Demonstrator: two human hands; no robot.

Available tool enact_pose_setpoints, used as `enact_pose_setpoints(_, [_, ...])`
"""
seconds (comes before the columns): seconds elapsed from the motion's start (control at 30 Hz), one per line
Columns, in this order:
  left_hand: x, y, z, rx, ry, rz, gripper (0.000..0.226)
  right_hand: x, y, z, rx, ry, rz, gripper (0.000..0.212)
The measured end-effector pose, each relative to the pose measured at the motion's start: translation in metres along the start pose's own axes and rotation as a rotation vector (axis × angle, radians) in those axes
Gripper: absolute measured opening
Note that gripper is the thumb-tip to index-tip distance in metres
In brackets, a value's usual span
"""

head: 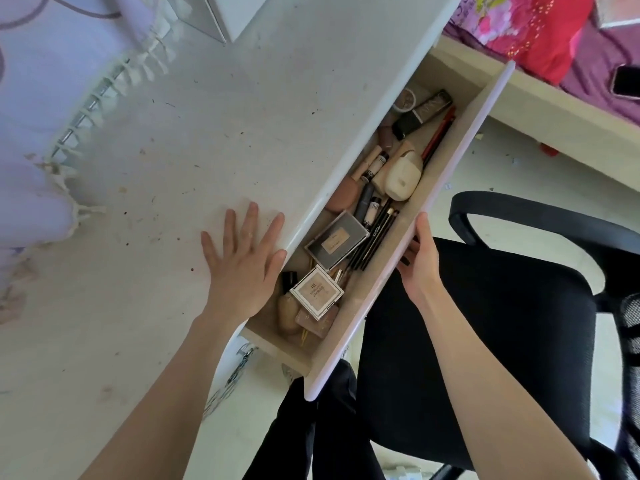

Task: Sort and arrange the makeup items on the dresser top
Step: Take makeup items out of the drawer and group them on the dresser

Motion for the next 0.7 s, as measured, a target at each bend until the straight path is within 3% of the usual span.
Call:
enact_pose_setpoints(0.23, [0.006,0.002,-0.001,-0.020,0.008,-0.036,0.054,0.001,0.004,-0.001,-0.012,0.002,0.031,0.048])
enact_pose_setpoints(0.4, [0.026,0.014,-0.004,0.001,0.099,-0.073,0.055,0.004,0.016,0.000,0.009,0.111,-0.007,0.039])
enact_pose_setpoints(0.53, [0.045,0.039,0.012,0.111,0.156,0.035,0.051,0.006,0.037,0.001,0.073,0.470,-0.166,0.029])
enact_pose_setpoints(0.63, [0.058,0.059,0.036,0.172,0.154,0.190,0.045,-0.004,0.056,0.010,0.229,0.830,-0.466,0.028])
enact_pose_setpoints(0.7, [0.062,0.065,0.050,0.128,0.244,0.177,0.043,-0.008,0.059,0.021,0.161,1.000,-0.618,0.026])
Point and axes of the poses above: each hand's wrist, its own y-axis away from the middle knuckle, its own z-axis out of the palm, x = y × z, the point moved 2 cm from there along -y, towards the middle knuckle, and after that the axes turned 9 degrees about -x, right-handed, at the moved point
